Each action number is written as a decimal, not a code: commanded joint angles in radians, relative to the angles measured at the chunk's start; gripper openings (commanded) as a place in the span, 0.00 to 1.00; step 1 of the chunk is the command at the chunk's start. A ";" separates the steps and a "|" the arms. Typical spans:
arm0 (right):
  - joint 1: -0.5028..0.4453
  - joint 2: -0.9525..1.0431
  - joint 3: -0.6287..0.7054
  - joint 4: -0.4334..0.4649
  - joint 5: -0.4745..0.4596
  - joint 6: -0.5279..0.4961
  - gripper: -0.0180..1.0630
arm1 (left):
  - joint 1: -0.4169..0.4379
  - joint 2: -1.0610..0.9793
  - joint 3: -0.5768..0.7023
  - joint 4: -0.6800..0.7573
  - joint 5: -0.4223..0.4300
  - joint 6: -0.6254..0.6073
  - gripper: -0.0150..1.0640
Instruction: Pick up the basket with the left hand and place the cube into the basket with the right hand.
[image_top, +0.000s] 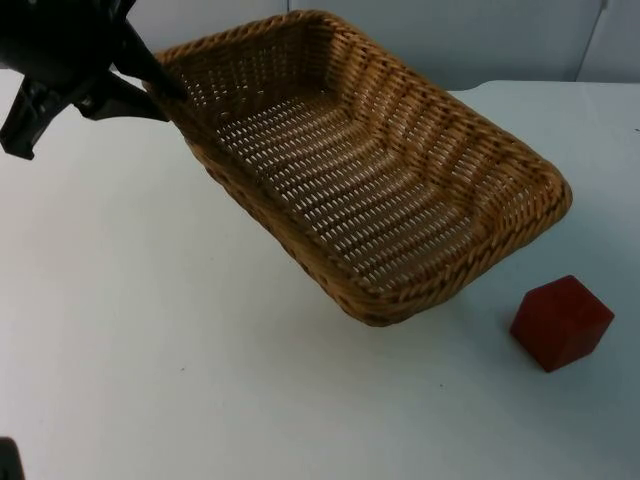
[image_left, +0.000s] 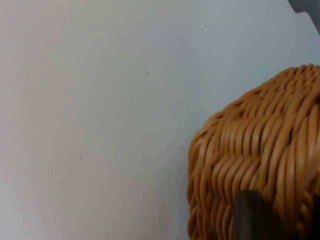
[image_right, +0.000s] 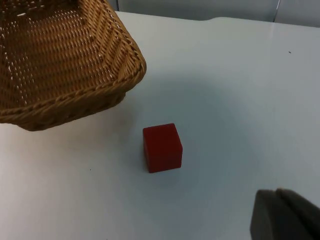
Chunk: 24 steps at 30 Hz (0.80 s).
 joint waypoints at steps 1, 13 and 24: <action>-0.002 -0.002 0.005 -0.006 -0.008 -0.002 0.01 | 0.000 -0.014 -0.010 -0.030 0.019 -0.008 0.01; -0.002 -0.002 0.005 -0.006 -0.008 -0.002 0.01 | 0.000 -0.014 -0.010 -0.028 0.031 -0.008 0.01; -0.002 0.016 0.005 -0.338 0.004 0.349 0.06 | 0.000 -0.014 -0.010 -0.025 0.071 -0.008 0.01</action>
